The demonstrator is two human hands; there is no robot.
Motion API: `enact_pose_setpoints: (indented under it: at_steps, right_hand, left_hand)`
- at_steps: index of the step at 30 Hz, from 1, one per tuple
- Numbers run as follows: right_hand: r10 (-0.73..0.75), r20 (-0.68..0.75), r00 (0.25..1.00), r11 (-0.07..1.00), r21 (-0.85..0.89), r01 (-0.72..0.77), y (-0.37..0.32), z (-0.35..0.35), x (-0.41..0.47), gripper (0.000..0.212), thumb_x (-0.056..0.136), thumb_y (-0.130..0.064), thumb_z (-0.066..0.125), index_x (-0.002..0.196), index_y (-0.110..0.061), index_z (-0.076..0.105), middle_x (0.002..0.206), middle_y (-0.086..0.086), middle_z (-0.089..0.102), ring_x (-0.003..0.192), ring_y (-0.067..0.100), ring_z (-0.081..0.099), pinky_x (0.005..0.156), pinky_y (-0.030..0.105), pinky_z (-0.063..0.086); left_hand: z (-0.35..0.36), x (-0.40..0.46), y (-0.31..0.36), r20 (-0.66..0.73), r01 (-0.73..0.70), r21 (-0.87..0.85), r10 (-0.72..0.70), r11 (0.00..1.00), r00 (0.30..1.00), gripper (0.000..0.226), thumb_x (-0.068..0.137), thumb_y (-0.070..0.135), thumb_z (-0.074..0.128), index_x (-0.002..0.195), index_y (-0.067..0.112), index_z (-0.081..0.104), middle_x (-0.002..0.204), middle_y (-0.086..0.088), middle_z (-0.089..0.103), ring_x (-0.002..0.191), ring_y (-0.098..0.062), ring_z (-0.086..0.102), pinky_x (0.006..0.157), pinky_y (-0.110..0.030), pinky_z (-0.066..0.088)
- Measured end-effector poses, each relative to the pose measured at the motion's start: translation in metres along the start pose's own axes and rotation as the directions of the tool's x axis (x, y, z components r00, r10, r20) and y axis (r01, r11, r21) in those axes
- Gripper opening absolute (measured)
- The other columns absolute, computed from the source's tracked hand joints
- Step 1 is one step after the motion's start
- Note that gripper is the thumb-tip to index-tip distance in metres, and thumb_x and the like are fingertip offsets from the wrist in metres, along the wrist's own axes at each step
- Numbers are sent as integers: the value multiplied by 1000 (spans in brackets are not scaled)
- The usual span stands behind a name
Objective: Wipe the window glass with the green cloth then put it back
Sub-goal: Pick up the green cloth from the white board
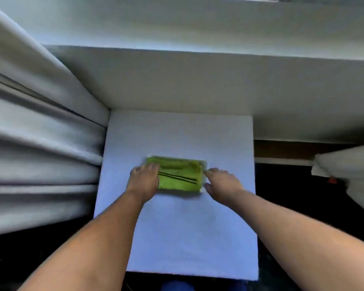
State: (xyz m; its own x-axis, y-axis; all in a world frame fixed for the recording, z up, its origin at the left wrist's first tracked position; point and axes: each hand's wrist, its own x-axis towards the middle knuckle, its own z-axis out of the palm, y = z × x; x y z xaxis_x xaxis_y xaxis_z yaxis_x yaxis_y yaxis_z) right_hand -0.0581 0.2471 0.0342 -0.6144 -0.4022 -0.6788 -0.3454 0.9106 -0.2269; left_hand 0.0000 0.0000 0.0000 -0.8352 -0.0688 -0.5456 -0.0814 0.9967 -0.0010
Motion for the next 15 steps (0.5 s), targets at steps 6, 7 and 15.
enact_pose_setpoints:
  at_steps: [6, 7, 15]
  right_hand:
    - [-20, -70, 997, 996, -92, 13, -22, 28, 90, 32, 95, -12, 48, 128, -10, 50, 130, 14, 48, 112, 38, 53, 85, 46, 49]
    - [-30, -103, 994, 991, -136, 15, -23, 33, 95, 29, 95, -14, 49, 123, -9, 52, 126, 14, 49, 110, 37, 53, 83, 44, 49]
    - [-175, -82, 981, 936, -324, 139, -34, 43, 108, 28, 96, -21, 52, 121, -11, 51, 119, 12, 62, 108, 34, 60, 86, 43, 46]
  left_hand:
    - [28, 57, -16, -84, -115, 175, 131, 978, 988, 30, 88, 34, 61, 115, 21, 65, 110, -4, 68, 98, -29, 64, 82, -41, 48]
    - [32, 58, -18, -87, -118, 220, 140, 968, 986, 28, 86, 38, 63, 107, 21, 67, 103, -3, 68, 94, -28, 64, 82, -41, 47]
    - [35, 74, -27, 9, -192, 107, 192, 976, 981, 43, 88, 39, 65, 122, 14, 56, 119, -9, 60, 107, -31, 61, 94, -44, 42]
